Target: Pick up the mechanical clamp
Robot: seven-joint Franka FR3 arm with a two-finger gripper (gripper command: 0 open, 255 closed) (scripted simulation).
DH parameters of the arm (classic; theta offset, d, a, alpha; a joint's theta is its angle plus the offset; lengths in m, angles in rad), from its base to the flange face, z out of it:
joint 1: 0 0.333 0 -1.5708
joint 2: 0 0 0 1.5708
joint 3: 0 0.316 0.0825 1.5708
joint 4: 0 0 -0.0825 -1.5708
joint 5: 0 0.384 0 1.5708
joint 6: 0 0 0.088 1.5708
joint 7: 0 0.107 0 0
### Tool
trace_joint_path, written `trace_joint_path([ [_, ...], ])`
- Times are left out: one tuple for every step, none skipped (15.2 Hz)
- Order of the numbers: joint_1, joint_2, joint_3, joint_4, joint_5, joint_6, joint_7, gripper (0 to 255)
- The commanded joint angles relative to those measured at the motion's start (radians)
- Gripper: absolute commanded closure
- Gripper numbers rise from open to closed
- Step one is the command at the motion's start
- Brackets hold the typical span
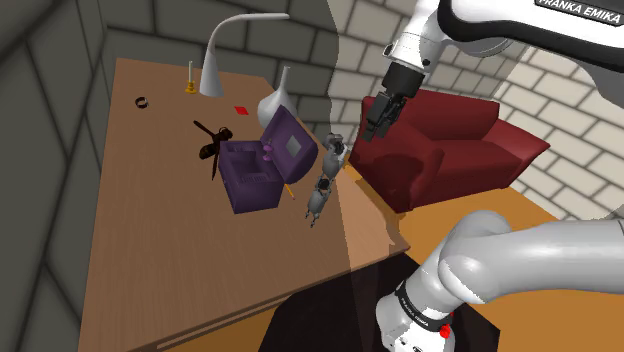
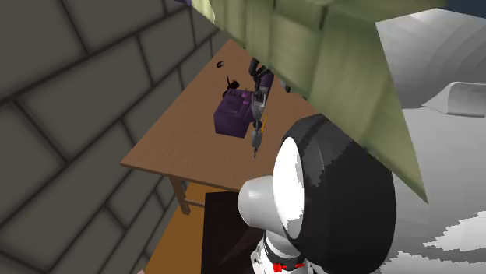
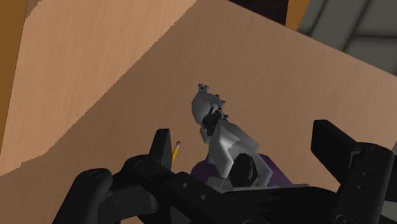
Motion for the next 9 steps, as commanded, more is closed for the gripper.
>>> trace_joint_path([
  [0.000, 0.000, 0.000, 0.000, 0.000, 0.000, 0.000, 0],
  [0.005, 0.038, 0.013, 0.017, -0.009, 0.023, 0.000, 0],
  [0.009, 0.077, 0.026, 0.034, -0.019, 0.046, 0.002, 0],
  [0.013, 0.116, 0.039, 0.053, -0.029, 0.067, 0.003, 0],
  [0.016, 0.154, 0.052, 0.073, -0.040, 0.087, 0.006, 0],
  [0.018, 0.193, 0.065, 0.094, -0.052, 0.105, 0.009, 0],
  [0.021, 0.232, 0.078, 0.116, -0.065, 0.123, 0.013, 0],
  [0.023, 0.271, 0.091, 0.140, -0.079, 0.139, 0.017, 0],
  [0.024, 0.298, 0.100, 0.156, -0.090, 0.149, 0.021, 0],
])
